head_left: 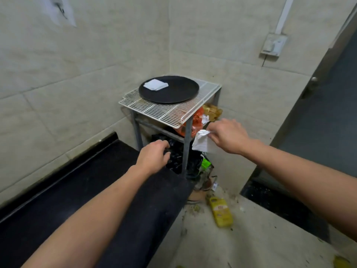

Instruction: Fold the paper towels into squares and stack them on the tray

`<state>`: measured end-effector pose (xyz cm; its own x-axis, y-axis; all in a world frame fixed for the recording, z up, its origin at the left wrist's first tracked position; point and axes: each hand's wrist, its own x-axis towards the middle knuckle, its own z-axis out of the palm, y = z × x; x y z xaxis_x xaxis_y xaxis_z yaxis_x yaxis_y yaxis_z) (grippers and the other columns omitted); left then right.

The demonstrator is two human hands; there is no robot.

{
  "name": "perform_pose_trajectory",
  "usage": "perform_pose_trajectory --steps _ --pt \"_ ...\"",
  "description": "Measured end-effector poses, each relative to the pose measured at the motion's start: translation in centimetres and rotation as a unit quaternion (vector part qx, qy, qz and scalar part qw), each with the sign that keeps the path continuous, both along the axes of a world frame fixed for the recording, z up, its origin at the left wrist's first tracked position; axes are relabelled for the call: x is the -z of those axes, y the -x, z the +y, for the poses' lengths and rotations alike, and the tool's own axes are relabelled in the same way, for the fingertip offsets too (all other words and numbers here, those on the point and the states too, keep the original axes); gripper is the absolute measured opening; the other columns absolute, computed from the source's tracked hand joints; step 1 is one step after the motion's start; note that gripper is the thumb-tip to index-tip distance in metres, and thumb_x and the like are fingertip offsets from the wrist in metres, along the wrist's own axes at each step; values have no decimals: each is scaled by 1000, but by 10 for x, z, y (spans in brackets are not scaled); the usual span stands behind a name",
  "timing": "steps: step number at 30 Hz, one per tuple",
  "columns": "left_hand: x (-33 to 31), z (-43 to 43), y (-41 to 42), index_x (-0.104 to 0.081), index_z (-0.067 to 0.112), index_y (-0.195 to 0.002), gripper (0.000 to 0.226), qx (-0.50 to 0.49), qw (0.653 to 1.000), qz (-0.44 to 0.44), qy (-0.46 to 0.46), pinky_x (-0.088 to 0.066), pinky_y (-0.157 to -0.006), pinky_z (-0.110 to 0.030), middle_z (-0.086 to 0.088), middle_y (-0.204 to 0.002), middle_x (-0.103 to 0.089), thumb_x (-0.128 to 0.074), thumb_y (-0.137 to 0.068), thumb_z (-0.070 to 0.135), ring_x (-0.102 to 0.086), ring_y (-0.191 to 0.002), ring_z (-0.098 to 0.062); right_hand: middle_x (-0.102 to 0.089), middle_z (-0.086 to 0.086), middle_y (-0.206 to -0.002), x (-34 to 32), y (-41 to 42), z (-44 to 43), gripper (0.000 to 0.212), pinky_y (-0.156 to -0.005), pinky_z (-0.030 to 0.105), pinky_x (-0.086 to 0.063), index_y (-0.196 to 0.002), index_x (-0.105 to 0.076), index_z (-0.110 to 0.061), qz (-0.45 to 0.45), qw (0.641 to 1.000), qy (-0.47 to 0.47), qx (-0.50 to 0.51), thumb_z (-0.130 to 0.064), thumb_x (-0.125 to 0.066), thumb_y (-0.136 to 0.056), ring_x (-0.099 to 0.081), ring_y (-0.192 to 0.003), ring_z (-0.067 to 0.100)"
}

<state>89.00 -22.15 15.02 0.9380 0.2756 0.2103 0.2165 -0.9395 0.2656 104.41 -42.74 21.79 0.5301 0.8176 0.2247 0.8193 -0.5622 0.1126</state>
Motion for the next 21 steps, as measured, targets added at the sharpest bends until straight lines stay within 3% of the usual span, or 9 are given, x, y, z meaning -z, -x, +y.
perform_pose_trajectory --steps 6,13,18,21 --pt "-34 65 -93 -60 16 -100 17 -23 999 -39 12 -50 -74 -40 -3 -97 -63 -58 -87 27 -60 -94 -26 -68 8 -102 -41 -102 70 15 -78 39 -44 -94 -59 -16 12 999 -41 -27 -24 -47 -92 -61 -95 32" --pt "-40 113 -151 -61 15 -102 19 -64 997 -45 4 -48 -74 -37 -3 -98 -62 -57 -88 27 -59 -93 -26 -66 6 -101 -63 -190 142 18 -76 38 -46 -100 -60 -18 48 995 -58 -60 -26 -43 -95 -60 -93 28" --pt "-35 144 -187 -60 15 -108 22 -108 993 -42 -1 -49 -75 -37 -4 -102 -62 -55 -90 27 -59 -95 -25 -66 6 -95 -67 -258 198 20 -67 35 -40 -96 -61 -18 51 991 -19 -126 -27 -43 -94 -58 -85 28" --pt "-32 163 -214 -60 17 -109 23 -142 989 -40 -9 -51 -78 -39 -3 -104 -63 -55 -91 28 -59 -95 -23 -58 -3 -79 -67 -293 227 19 -63 32 -31 -82 -57 -21 75 982 30 -170 -26 -43 -94 -51 -78 23"
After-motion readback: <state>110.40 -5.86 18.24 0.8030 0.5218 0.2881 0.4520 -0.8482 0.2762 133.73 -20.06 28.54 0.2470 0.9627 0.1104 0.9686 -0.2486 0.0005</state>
